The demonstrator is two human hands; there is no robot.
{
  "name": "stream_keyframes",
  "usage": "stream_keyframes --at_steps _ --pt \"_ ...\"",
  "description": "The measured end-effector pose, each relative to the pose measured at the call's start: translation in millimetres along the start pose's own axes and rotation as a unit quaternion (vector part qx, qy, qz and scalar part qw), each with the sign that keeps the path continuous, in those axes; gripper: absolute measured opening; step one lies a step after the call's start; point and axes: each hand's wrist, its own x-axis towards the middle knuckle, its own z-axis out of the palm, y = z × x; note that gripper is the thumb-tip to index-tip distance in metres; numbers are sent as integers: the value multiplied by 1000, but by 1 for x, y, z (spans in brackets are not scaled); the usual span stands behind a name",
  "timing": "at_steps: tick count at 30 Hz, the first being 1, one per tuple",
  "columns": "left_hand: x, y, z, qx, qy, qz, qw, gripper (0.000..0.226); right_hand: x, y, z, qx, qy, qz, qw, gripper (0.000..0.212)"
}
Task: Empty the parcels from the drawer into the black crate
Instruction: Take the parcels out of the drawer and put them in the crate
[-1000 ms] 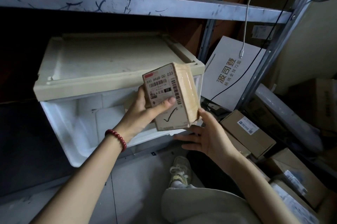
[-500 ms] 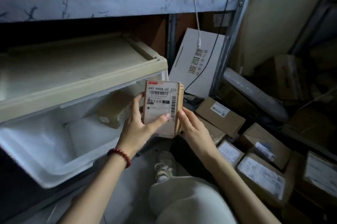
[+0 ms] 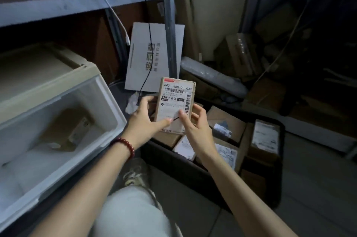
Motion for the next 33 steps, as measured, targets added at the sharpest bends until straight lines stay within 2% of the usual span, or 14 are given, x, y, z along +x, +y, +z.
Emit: stream_keyframes --at_steps 5,8,14,17,25,30,33 --pt "12 28 54 -1 -48 8 999 70 -1 11 -54 -19 82 -13 996 39" --pt "17 42 89 13 -85 17 996 71 -9 24 -88 -53 115 6 992 44" --pt "6 49 158 8 -183 16 983 92 -47 47 -158 -95 111 13 989 68" --pt "-11 42 189 2 -214 10 977 92 -68 62 -185 -132 107 34 985 66" --pt "-30 42 227 -8 -271 49 961 75 -92 93 -213 -114 162 89 976 72" --pt "-33 48 239 -2 -288 70 955 90 -91 97 -225 -136 175 83 972 86" --pt "-34 46 242 7 -291 69 954 89 -93 100 -222 -147 166 89 971 89"
